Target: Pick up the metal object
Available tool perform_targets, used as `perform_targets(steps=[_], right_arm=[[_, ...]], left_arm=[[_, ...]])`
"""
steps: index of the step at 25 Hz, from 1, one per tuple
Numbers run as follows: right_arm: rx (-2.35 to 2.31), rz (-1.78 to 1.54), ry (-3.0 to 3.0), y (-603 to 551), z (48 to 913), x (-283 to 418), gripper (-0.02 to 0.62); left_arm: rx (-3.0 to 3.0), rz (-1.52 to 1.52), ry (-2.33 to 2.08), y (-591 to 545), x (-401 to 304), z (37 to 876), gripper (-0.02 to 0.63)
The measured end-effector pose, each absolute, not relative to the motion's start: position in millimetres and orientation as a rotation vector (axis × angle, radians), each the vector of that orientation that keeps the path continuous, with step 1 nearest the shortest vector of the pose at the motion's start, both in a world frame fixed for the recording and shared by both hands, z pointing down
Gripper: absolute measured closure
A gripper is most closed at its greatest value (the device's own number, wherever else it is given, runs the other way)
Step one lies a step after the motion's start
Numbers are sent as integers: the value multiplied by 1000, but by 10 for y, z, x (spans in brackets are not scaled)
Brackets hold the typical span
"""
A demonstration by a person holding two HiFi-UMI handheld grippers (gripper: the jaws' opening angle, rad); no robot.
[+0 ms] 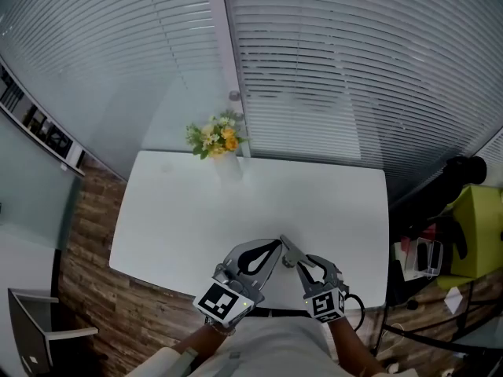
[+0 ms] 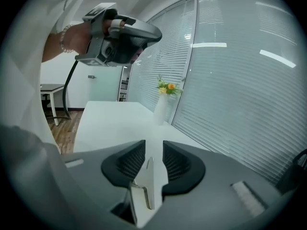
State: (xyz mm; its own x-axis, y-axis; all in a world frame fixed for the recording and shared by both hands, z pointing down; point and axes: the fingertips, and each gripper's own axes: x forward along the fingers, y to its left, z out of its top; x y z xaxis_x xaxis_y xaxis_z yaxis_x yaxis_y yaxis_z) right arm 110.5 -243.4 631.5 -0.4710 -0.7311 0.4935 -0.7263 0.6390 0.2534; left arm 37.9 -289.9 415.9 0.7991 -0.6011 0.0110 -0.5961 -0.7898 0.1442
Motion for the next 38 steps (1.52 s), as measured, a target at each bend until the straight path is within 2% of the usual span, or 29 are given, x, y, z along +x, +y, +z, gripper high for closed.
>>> perform_targets(steps=[21, 38], right_arm=[[990, -179, -2162, -2293, 7533, 841, 463], [1012, -205, -2072, -2505, 7885, 880, 459]], left_arm=[[2808, -18, -965, -2906, 362, 4298, 604], [2770, 47, -975, -2825, 244, 4491, 604]])
